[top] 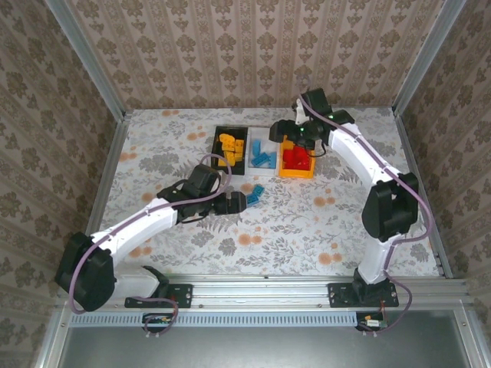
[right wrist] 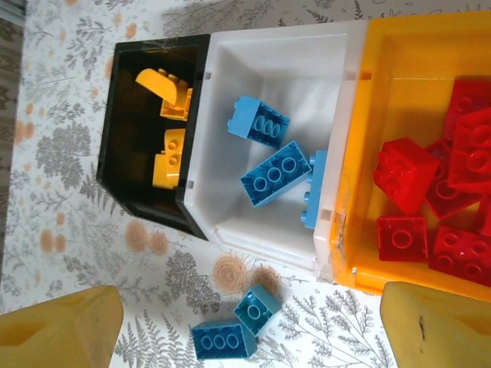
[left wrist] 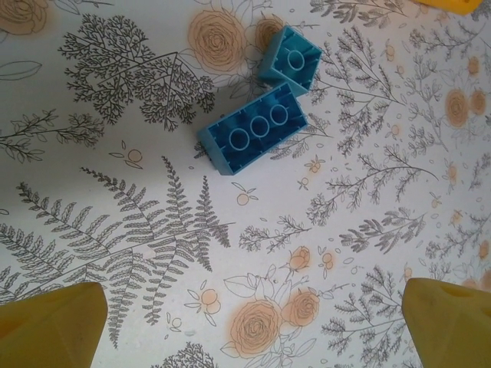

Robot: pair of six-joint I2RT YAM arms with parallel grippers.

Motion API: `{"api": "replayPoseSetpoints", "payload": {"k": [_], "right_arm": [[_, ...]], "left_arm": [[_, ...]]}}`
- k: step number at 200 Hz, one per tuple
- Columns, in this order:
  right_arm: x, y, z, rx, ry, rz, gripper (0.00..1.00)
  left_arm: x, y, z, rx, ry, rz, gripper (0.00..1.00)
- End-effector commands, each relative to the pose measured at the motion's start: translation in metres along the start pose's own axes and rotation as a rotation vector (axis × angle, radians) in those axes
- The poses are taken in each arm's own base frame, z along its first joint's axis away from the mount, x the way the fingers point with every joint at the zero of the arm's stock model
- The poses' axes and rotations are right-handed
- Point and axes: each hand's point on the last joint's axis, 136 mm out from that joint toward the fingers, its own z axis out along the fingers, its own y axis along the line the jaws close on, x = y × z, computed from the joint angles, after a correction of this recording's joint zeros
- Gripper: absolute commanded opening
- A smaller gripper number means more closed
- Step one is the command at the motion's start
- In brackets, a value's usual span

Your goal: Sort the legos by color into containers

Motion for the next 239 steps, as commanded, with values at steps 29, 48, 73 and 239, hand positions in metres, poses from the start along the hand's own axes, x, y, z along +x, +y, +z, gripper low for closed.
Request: {"api": "replayPoseSetpoints", "payload": {"k": [29,48,73,239], "right_arm": [[0.041,0.005,-0.013,-0.102,0.018,0.057,0.88],[0.062,-0.004,-0.014,-0.102,0.033,0.078,0.89],[0.090,-0.019,-0.015,-0.073,0.066,0.074,0.89],[0.147,-0.052,-0.001,-0.008,0.186,0.078,0.89]], "left_arm": [[-0.013,-0.005,0.018,-0.065,-0.006,-0.004,1.00],[-0.011,-0.004,0.029,-0.077,0.014,-0.005,1.00],[-0.011,-0.007,0.040,-0.080,0.038,-0.005,1.00],[-0.032,-0.021,0.087,-0.184,0.210,0.352,1.00]]}}
